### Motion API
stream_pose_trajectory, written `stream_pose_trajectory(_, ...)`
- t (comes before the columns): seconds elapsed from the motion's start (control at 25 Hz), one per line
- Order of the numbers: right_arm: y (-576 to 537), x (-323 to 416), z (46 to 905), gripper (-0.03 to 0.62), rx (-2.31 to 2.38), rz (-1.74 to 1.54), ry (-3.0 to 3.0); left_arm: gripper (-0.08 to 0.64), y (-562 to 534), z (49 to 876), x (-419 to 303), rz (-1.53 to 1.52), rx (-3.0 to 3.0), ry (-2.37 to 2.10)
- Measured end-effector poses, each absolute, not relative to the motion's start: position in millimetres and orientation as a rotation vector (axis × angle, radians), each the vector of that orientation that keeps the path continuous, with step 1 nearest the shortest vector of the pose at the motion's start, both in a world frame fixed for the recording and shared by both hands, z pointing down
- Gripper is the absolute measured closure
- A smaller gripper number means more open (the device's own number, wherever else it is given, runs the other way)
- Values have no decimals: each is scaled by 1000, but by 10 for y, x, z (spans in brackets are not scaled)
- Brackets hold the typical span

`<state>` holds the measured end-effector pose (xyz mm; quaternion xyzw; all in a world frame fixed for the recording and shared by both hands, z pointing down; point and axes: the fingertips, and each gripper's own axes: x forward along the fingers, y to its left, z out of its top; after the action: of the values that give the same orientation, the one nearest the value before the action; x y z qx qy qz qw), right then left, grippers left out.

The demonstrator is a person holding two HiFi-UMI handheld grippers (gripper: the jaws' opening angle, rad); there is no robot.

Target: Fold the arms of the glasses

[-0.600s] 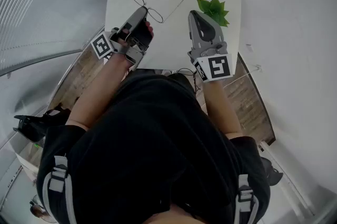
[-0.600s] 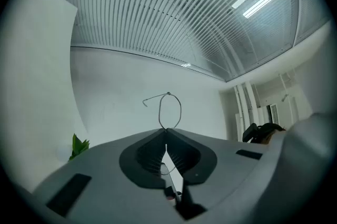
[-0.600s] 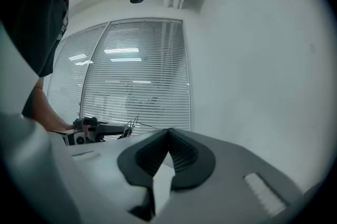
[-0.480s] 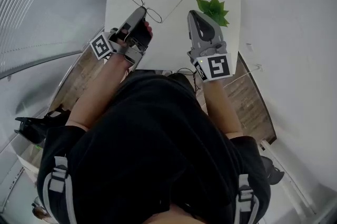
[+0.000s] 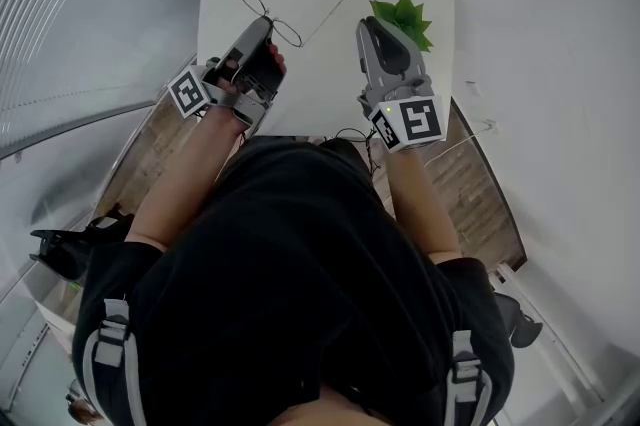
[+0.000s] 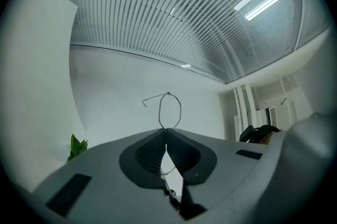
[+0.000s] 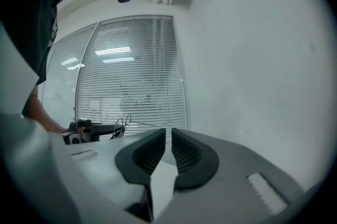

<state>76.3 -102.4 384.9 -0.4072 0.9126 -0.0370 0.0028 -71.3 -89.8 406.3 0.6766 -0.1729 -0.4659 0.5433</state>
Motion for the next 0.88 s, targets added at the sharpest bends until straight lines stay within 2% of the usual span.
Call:
stream_pose_trajectory(0.2, -1136, 711, 3853, 511, -1268, -180, 2866, 546, -933, 4062, -744, -1099, 1603, -398)
stream_pose_trajectory(0.88, -1334, 680, 3856, 509, -1286, -280, 2834, 546, -892, 4046, -709, -1075, 1613, -343)
